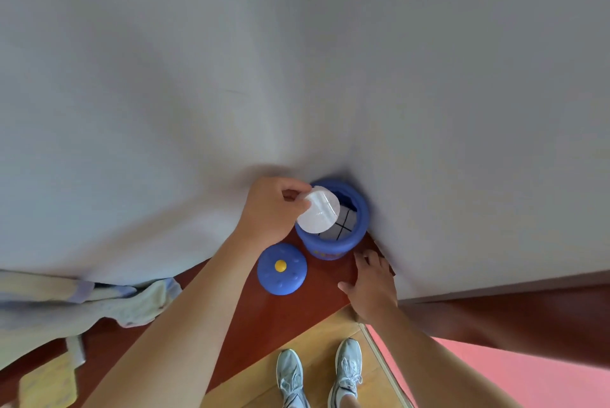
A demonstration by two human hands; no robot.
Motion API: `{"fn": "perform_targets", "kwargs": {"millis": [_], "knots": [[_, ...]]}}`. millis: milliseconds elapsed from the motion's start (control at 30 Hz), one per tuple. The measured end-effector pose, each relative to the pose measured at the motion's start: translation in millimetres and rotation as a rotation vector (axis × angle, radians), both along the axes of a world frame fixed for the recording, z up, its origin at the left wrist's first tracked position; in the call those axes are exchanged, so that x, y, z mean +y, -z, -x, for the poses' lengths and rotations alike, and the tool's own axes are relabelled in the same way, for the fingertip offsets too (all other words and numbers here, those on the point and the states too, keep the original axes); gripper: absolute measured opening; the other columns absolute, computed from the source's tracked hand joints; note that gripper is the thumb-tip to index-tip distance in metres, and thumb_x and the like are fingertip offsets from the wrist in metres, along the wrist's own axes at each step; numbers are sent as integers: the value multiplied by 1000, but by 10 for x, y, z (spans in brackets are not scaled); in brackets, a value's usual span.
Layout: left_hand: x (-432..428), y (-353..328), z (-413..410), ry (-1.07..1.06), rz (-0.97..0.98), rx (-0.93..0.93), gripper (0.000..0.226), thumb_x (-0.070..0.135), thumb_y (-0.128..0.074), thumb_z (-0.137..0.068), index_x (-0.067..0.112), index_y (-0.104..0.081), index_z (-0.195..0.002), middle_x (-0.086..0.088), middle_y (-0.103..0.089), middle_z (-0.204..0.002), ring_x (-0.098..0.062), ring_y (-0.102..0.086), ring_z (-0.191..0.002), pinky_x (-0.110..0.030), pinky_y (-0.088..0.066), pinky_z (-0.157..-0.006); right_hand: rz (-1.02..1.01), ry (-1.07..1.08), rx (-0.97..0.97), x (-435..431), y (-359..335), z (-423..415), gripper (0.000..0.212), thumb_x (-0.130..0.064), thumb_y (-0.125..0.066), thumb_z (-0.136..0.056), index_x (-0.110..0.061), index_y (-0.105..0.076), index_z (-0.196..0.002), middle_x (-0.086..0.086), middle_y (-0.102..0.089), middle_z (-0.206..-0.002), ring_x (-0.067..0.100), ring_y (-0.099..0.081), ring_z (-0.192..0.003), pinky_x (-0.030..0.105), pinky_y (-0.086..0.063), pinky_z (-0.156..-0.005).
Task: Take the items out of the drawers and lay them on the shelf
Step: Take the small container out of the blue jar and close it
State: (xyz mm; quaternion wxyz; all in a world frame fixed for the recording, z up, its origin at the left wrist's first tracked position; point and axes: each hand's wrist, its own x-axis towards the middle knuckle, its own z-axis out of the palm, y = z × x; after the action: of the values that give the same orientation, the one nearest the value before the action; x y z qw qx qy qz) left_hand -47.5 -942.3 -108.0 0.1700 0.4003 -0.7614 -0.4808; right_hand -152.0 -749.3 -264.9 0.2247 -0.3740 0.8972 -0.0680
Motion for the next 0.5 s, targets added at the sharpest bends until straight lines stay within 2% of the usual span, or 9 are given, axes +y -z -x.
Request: {"fn": "perform_targets", "kwargs": {"millis": [100,233,367,500], "knots": [[27,-23,-175,-58,-37,37,28,-2,-72,-79,23,-75,-90,14,-72,-82,5,-67,-73,-10,-49,-69,-17,-3,5,-14,-4,-5,76,-52,-65,-84,-20,-36,-146,1,-33,-147,22,-32,-134,30,-29,-112],[68,18,-455,-136,-103,50,30,-2,-73,-79,27,-74,-88,12,-74,-84,-5,-71,-81,-23,-56,-75,-24,-8,16,-22,-3,-19,78,-52,-65,-84,-19,-34,-148,2,-33,-148,24,-32,-133,31,-29,-112],[111,125,-769,-234,-145,83,34,-2,-72,-80,31,-73,-86,16,-75,-84,-1,-70,-80,-14,-53,-71,-42,-6,26,-22,3,-31,78,-51,-65,-84,-19,-33,-148,3,-33,-148,25,-32,-133,34,-32,-111],[145,329,-1053,-363,-201,92,35,-5,-71,-80,28,-73,-88,8,-74,-88,-3,-68,-78,-16,-52,-72,-49,-6,31,-37,23,-45,78,-50,-66,-84,-18,-33,-147,3,-34,-147,26,-32,-132,34,-33,-110]]}}
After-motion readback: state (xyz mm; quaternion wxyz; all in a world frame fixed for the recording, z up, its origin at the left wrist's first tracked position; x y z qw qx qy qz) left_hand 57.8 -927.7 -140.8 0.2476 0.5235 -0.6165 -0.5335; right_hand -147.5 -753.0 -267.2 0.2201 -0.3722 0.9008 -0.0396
